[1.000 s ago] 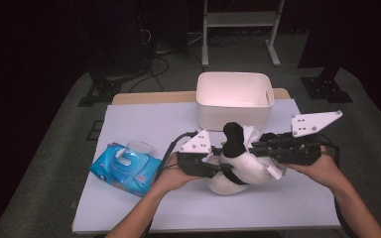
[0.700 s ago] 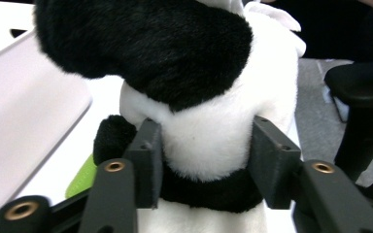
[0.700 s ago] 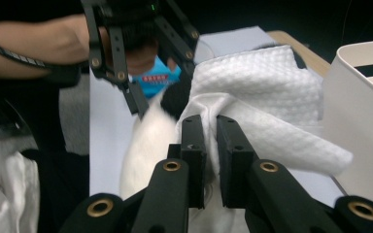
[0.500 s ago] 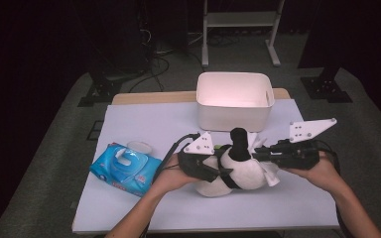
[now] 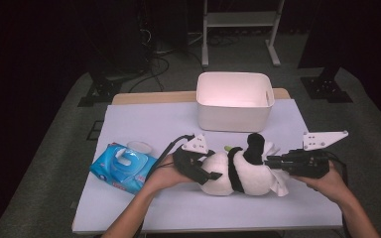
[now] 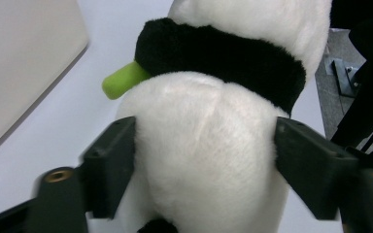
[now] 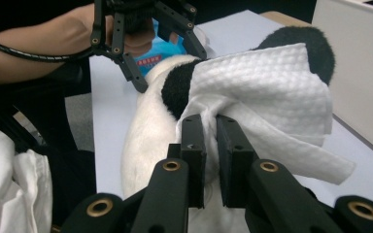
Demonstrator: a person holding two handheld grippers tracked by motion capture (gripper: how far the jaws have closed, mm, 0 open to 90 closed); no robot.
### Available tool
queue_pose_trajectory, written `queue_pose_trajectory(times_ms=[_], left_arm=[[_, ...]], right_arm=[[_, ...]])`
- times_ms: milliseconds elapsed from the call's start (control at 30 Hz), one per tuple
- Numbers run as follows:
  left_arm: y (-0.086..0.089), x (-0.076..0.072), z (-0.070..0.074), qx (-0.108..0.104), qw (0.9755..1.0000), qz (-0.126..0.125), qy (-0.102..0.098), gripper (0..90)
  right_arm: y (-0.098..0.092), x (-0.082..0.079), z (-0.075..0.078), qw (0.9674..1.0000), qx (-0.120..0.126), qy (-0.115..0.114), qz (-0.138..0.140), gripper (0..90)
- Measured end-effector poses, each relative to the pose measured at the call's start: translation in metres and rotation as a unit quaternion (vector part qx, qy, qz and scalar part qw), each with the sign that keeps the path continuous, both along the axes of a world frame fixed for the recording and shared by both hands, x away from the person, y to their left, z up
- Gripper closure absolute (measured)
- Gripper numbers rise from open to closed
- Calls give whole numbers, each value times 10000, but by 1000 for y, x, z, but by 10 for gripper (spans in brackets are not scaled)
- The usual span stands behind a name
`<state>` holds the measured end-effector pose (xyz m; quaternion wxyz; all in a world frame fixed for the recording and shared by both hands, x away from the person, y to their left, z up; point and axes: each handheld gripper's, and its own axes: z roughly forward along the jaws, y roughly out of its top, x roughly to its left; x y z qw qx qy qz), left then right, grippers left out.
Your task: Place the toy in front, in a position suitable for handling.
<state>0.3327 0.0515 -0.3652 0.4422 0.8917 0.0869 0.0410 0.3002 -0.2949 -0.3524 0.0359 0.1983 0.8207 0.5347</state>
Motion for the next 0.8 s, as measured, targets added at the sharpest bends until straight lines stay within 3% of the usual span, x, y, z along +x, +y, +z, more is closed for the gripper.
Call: queue_pose_trajectory(times_ms=[67,200,300,367,433,500,533,667,800], left_arm=[[-1,-1,0,44,9999,-30,-123,413],[3,-2,3,-68,9998,44,-207,515],[9,-2,7,-80,9997,97,-230,521],[17,-2,9,49,9996,177,-207,518],[19,-3,10,100,9996,194,-204,507],[30,-4,11,159,9994,252,-179,501],[33,-5,10,150,9994,263,-182,501],[33,-9,8,45,9994,277,-208,502],[26,-13,7,72,9993,197,-297,497]], right_arm=[[0,0,-2,10000,-43,14,-24,821],[0,1,-5,10000,57,0,-67,821],[5,5,-11,10000,9,26,-69,821],[11,9,-19,10000,31,70,-60,820],[14,10,-23,9999,108,116,-47,821],[23,14,-29,9993,342,150,39,821],[26,14,-29,9994,325,130,63,821],[27,11,-19,9997,246,28,86,821],[34,10,-7,9997,187,-85,165,820]])
